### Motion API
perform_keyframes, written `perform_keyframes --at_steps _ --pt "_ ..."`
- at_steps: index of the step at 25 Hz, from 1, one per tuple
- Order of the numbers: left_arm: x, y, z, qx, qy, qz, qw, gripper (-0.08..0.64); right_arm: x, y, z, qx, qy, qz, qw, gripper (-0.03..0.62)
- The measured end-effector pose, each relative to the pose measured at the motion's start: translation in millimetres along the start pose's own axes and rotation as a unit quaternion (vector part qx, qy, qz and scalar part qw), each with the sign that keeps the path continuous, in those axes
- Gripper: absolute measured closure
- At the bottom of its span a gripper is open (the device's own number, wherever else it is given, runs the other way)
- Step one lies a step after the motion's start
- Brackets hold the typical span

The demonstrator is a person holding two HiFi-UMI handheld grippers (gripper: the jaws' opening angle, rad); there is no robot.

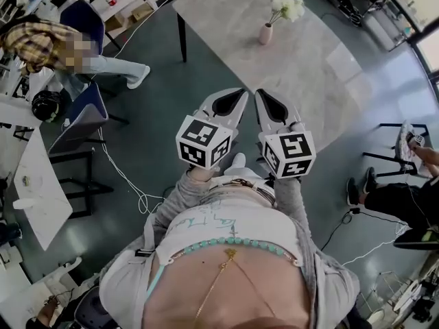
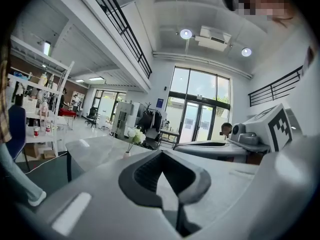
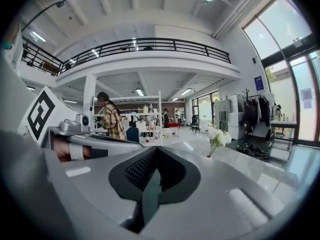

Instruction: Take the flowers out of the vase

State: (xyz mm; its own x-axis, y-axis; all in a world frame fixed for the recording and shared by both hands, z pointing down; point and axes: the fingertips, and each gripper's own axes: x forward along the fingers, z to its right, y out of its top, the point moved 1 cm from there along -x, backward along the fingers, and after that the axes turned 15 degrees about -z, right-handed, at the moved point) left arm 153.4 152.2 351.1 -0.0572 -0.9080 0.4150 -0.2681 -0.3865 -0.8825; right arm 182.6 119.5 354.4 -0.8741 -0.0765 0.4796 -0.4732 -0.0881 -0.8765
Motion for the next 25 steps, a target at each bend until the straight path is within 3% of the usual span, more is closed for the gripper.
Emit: perform_keyframes --at_steps 13,25 --pt "53 18 -4 -0.002 0.007 0.005 1.0 0.56 20 4 53 -0.003 0.012 -0.001 1.0 0.565" --pt "69 28 -23 -0.003 -0.004 -0.002 1.0 0.56 37 11 65 0.006 -0.005 -0.004 1.0 0.565"
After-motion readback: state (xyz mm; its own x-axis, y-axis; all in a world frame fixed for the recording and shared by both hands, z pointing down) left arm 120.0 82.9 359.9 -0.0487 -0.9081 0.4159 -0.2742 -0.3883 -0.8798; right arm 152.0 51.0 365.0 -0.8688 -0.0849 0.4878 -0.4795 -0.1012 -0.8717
